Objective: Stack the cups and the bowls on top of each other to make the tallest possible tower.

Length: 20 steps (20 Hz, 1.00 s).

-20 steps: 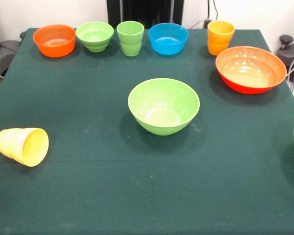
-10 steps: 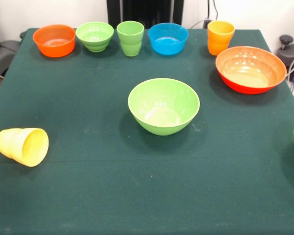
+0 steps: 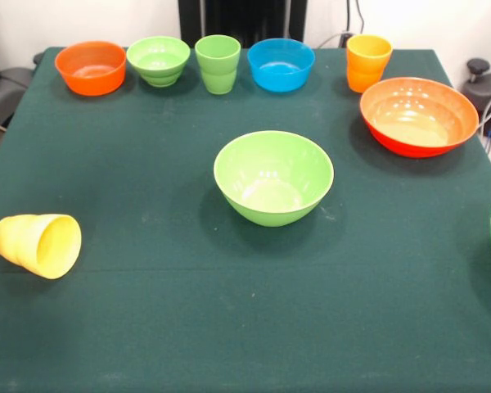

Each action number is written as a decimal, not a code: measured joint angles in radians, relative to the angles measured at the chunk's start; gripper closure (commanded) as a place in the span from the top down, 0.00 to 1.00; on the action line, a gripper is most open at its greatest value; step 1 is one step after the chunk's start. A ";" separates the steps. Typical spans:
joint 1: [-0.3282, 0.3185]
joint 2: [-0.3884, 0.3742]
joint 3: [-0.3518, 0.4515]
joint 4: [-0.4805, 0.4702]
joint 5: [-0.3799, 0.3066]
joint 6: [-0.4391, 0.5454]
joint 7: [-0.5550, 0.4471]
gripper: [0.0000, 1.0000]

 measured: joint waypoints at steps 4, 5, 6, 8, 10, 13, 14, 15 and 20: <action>0.014 -0.015 0.000 0.029 -0.001 0.000 0.000 0.00; 0.019 -0.021 0.000 0.039 0.000 0.000 0.000 0.00; 0.023 -0.028 0.001 0.051 -0.001 0.000 0.000 0.00; 0.039 -0.058 0.005 0.093 0.000 0.000 0.000 0.00; 0.048 -0.080 0.009 0.123 0.000 0.000 0.000 0.00; 0.058 -0.107 0.010 0.155 0.000 0.000 0.000 0.00; 0.062 -0.116 0.010 0.165 0.000 0.000 0.000 0.00; 0.064 -0.122 0.011 0.170 0.000 0.000 0.000 0.00; 0.069 -0.130 0.011 0.174 0.000 0.000 0.000 0.00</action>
